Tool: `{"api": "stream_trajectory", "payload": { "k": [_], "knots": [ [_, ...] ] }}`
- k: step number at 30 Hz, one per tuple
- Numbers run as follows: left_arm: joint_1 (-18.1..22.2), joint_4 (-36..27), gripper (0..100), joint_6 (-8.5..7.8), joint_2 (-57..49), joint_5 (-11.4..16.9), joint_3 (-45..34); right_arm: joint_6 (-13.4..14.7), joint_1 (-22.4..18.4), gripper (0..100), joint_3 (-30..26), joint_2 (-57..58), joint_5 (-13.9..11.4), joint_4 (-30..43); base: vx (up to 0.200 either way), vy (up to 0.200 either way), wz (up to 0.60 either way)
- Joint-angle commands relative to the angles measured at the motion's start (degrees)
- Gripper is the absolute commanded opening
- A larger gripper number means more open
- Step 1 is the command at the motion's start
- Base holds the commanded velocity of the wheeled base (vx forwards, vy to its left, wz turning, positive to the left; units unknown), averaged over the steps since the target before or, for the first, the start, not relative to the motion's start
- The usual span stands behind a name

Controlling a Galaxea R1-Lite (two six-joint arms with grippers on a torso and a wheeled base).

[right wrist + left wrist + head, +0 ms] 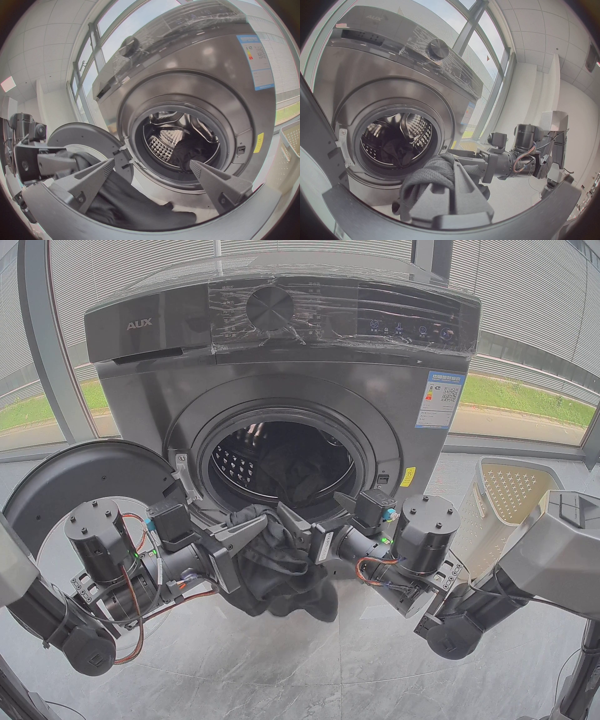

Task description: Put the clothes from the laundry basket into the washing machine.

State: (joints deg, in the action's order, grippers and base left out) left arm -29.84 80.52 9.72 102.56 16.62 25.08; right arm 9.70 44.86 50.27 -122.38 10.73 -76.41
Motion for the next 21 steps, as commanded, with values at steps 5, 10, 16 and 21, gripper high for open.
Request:
{"api": "stream_trajectory", "payload": {
  "k": [5, 10, 16, 21],
  "knots": [
    [2.5, 0.4, 0, 0.39, 1.5, -1.9, 3.1, -0.4, -3.7, 100, -3.2, -0.5, 0.3, 0.9, 0.0, 0.0, 0.0],
    [2.4, 0.4, 0, 1.36, 1.5, -3.2, 4.3, -0.5, -4.3, 100, -6.3, -0.6, 0.3, 1.1, 0.0, 0.0, 0.0],
    [2.5, 0.5, 0, 1.89, 1.4, -3.1, 4.5, -0.5, -4.9, 100, -8.4, -1.7, -1.1, 2.3, 0.0, 0.0, 0.0],
    [2.5, 1.1, 0, 2.15, 1.3, -3.1, 4.5, -0.3, -4.8, 100, -9.0, -3.8, -1.9, 2.5, 0.0, 0.0, 0.0]
  ]
}}
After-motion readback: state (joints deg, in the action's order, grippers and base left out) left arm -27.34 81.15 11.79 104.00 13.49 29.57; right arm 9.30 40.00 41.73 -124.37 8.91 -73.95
